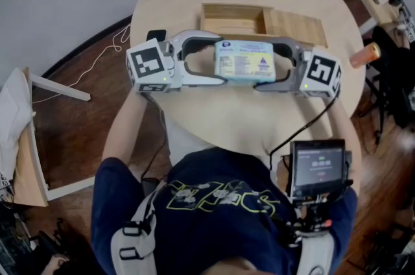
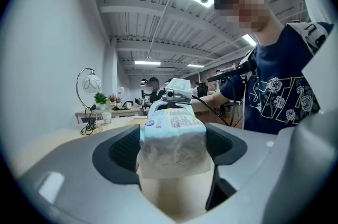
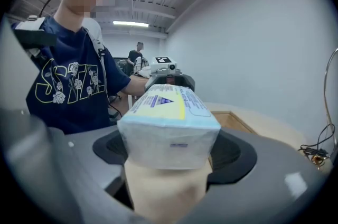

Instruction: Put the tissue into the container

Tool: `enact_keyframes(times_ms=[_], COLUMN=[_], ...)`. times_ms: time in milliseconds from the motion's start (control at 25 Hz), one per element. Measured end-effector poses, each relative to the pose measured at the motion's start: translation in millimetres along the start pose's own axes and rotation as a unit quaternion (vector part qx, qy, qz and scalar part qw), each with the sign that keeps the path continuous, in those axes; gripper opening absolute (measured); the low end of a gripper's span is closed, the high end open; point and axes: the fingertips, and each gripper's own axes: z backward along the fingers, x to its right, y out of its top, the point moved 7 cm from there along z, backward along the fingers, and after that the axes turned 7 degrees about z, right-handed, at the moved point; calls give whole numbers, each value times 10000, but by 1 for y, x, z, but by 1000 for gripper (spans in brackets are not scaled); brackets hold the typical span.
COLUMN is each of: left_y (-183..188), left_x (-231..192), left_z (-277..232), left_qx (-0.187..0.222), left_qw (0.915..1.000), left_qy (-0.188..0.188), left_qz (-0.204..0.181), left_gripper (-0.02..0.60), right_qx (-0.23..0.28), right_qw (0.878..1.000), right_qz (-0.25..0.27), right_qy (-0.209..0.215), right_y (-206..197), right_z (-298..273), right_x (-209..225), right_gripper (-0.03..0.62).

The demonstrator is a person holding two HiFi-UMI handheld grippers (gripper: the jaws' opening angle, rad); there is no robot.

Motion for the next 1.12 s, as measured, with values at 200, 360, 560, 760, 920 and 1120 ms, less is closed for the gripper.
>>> enact_keyframes(times_ms=[200,360,560,760,920,1120], left_y=[9,14,25,35,37,48], left_x=[-10,-18,-25,-18,-39,-67], left_z=[9,-5,-5,31,41,18], left_qx=[28,78,-9,-254,-122,-13], left_qw=[9999,10000,9997,9992,9994,9999], left_qy=[153,37,-219,-163,-269,-142], left_qz=[28,30,-114,-246,-192,-83], left_gripper=[390,390,389,388,389,388], right_qx=[157,383,525,531,-36,-63], right_qw=[9993,9986,9981,9980,9996,9999], right_qz=[269,341,317,268,70,33], right_qy=[216,139,-62,-220,-283,-110], right_y=[7,2,18,39,39,34], right_z=[-3,13,3,-17,-10,8], right_x=[19,18,21,32,51,78], right_gripper=[426,428,428,428,428,428])
